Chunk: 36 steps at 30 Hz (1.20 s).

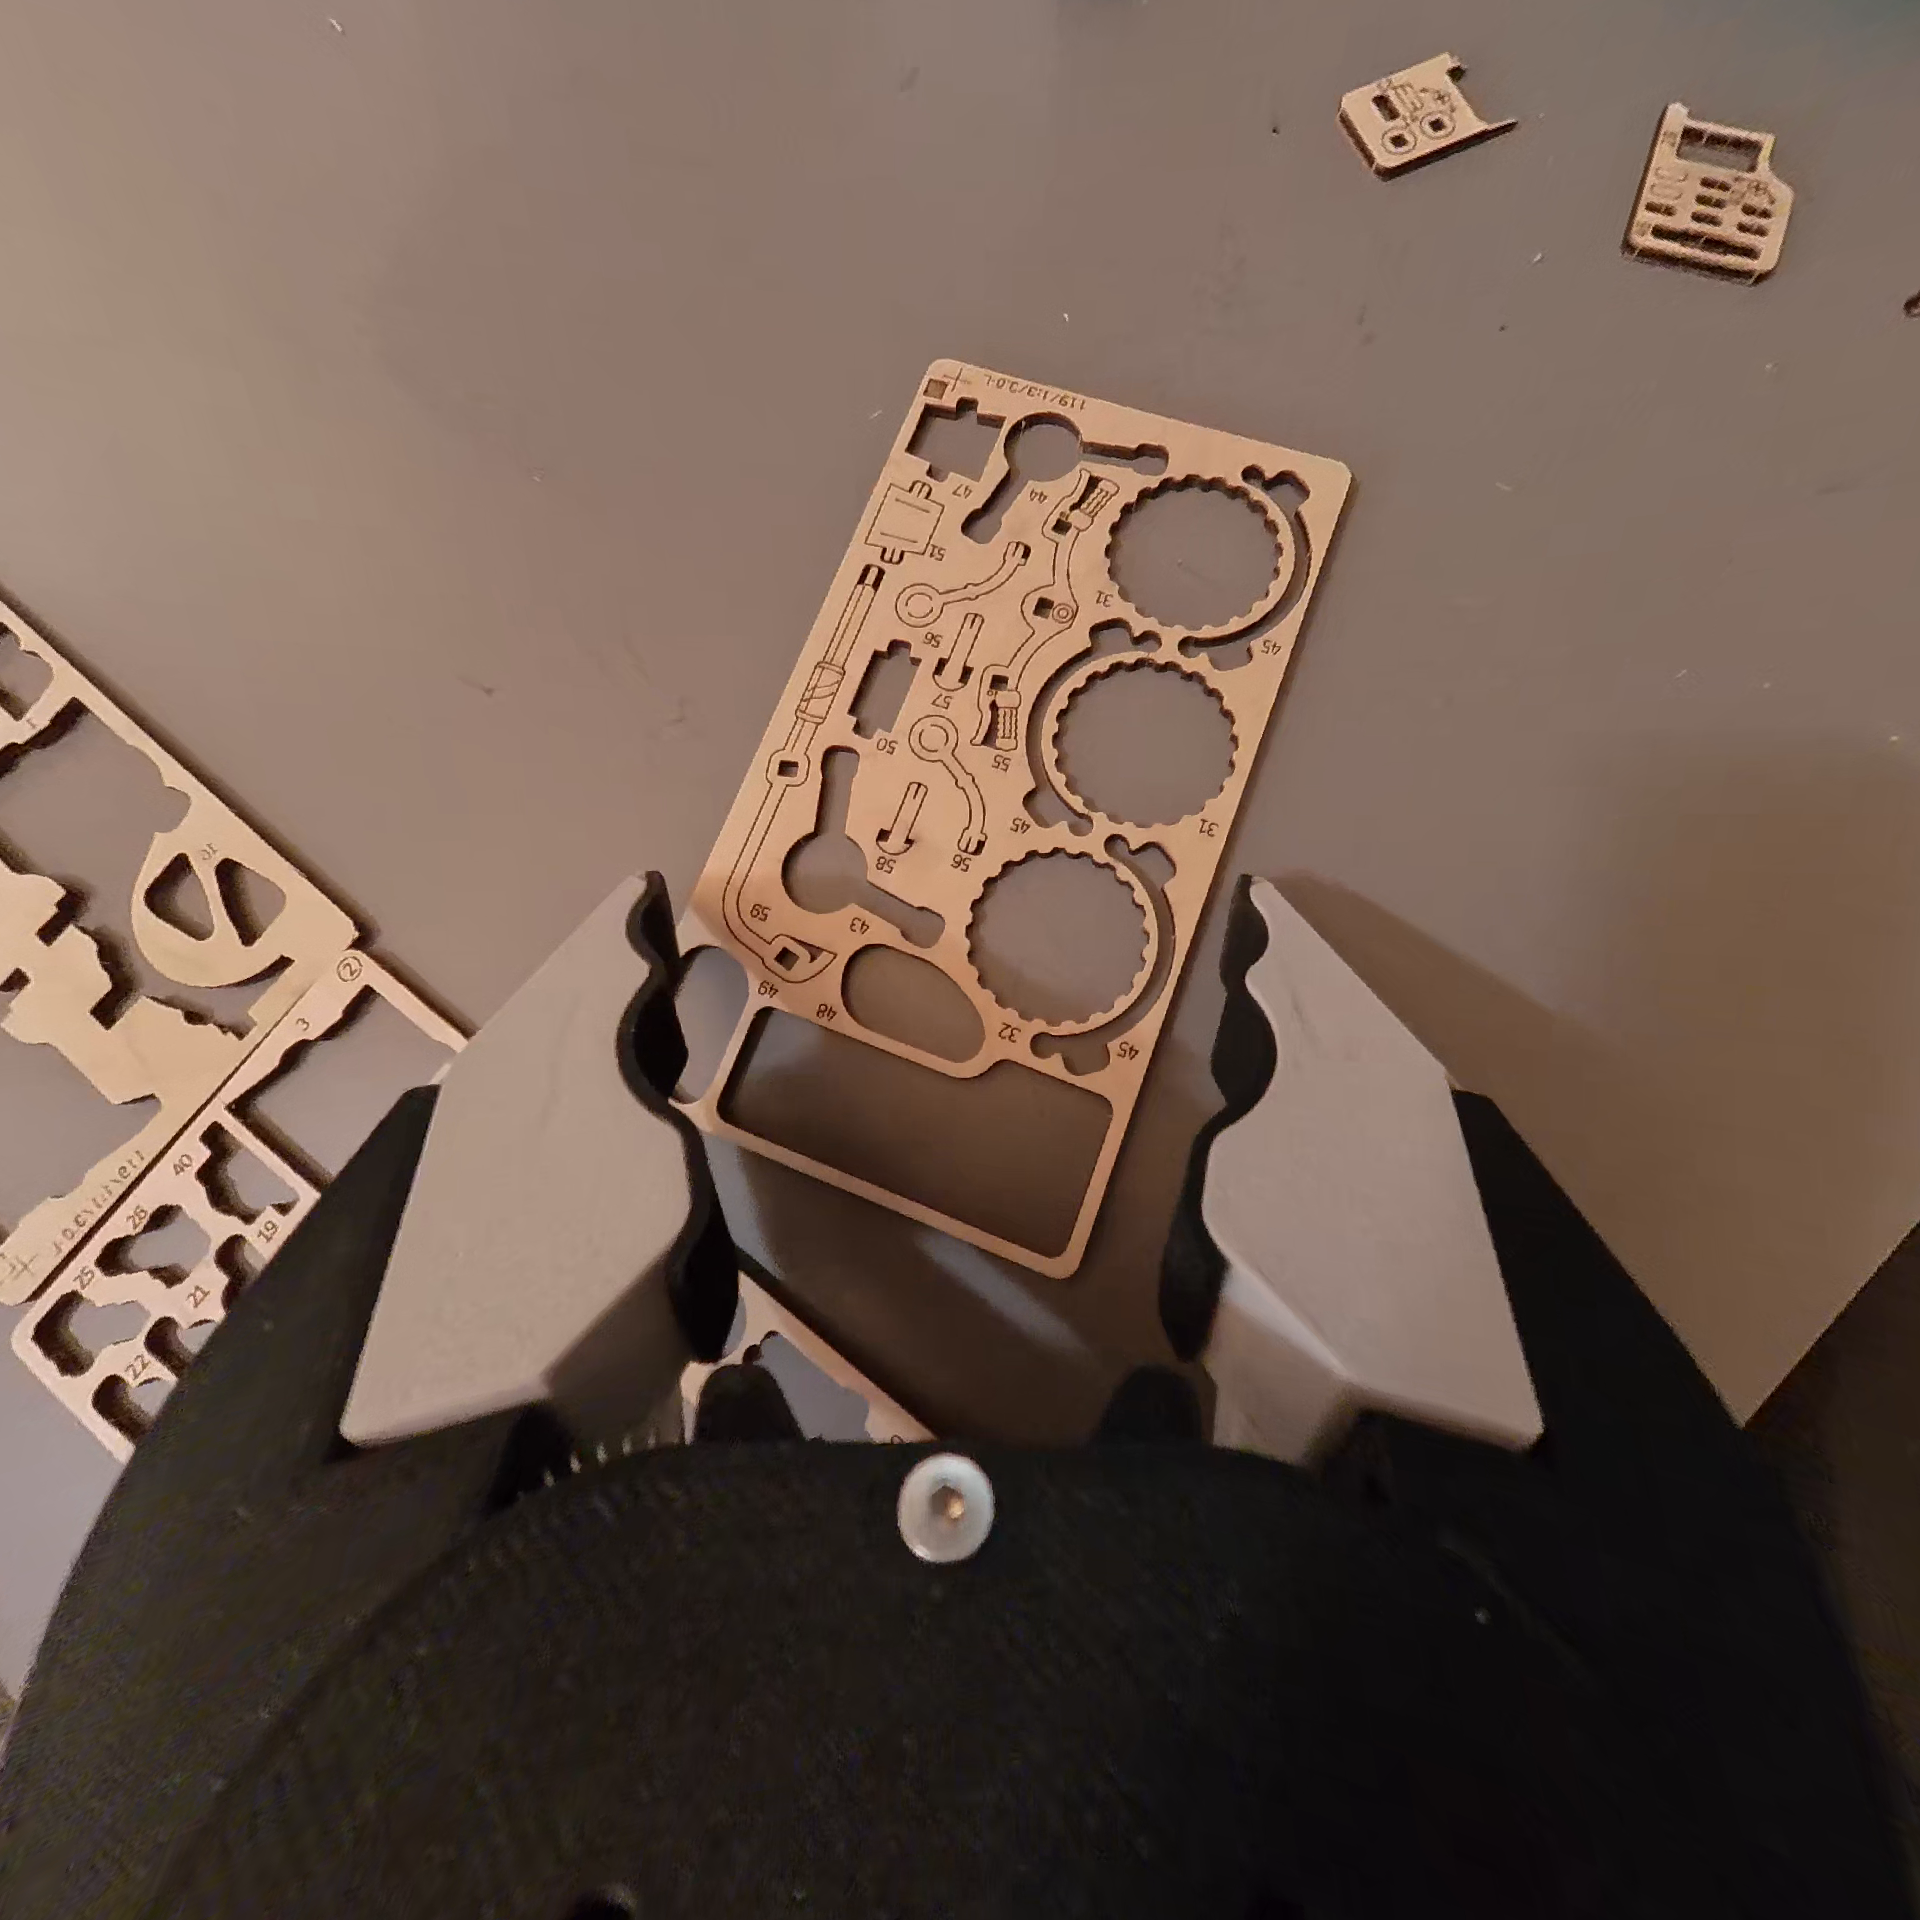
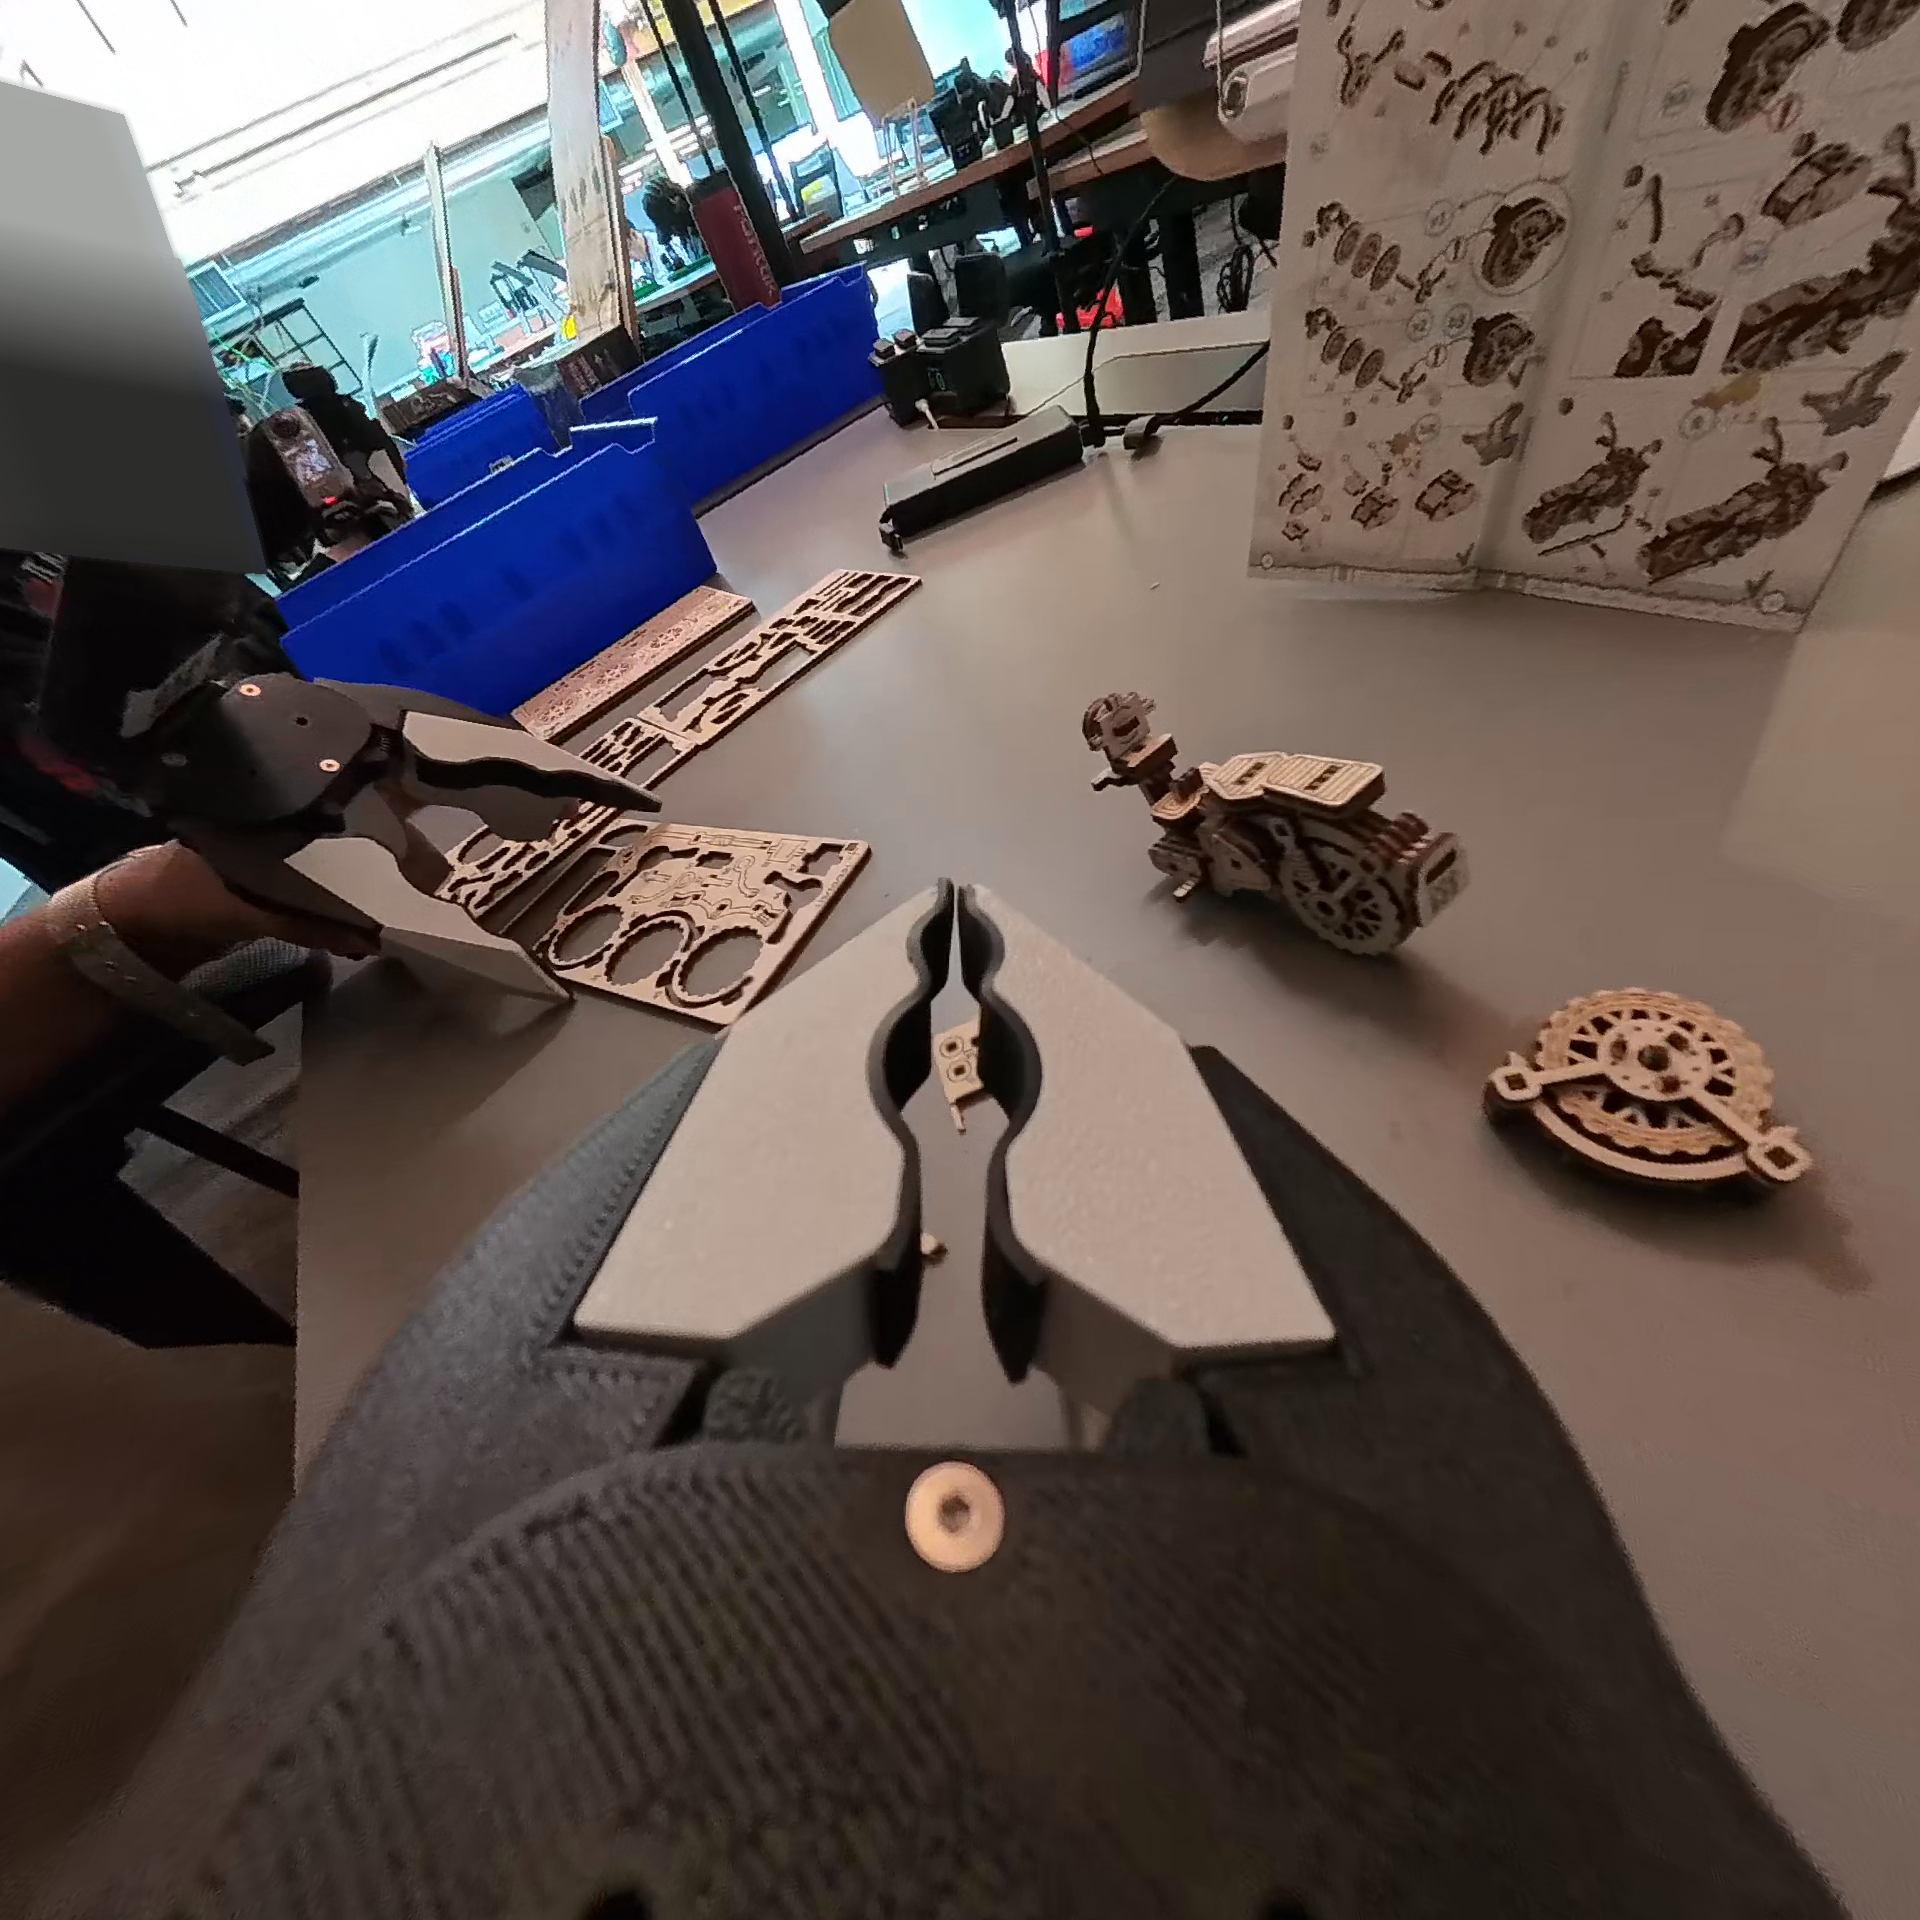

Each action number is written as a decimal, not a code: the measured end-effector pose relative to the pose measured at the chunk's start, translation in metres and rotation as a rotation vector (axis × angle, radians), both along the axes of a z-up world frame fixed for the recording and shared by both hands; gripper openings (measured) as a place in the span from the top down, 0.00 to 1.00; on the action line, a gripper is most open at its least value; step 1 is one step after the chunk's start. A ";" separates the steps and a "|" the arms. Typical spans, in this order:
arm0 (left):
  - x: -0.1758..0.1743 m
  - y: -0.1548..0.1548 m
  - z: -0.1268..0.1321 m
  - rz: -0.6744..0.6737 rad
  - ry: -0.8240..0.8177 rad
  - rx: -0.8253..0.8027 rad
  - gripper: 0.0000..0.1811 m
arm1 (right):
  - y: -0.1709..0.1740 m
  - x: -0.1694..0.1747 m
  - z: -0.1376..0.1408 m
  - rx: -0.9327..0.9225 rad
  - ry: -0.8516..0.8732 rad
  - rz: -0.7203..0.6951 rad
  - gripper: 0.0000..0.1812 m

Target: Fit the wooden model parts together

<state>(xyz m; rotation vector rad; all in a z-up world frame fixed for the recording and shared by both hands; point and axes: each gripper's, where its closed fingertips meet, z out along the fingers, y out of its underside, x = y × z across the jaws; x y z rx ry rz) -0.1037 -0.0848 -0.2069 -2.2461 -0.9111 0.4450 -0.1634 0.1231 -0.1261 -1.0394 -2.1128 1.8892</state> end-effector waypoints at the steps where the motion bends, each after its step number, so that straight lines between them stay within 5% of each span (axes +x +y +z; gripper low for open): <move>1: -0.001 0.000 0.000 0.010 0.008 0.002 0.41 | -0.001 0.001 0.001 -0.010 -0.002 0.003 1.00; 7: -0.011 -0.003 0.009 0.045 0.076 0.033 0.39 | -0.008 0.008 0.003 -0.002 0.021 0.019 1.00; 12: -0.022 -0.004 0.044 0.094 0.131 0.265 0.42 | -0.010 0.010 0.000 0.100 0.116 0.021 1.00; 23: -0.060 -0.067 0.104 0.349 0.313 0.573 0.55 | -0.004 0.009 -0.004 0.164 0.161 -0.007 1.00; 30: -0.064 -0.117 0.123 0.603 0.500 0.601 0.67 | 0.057 -0.017 0.035 0.255 0.469 -0.284 1.00; 33: -0.056 -0.107 0.159 0.673 0.558 0.883 0.69 | 0.070 -0.023 0.049 0.239 0.533 -0.371 1.00; 36: -0.063 -0.053 0.175 0.590 0.575 0.931 0.75 | 0.070 -0.036 0.057 0.219 0.530 -0.451 1.00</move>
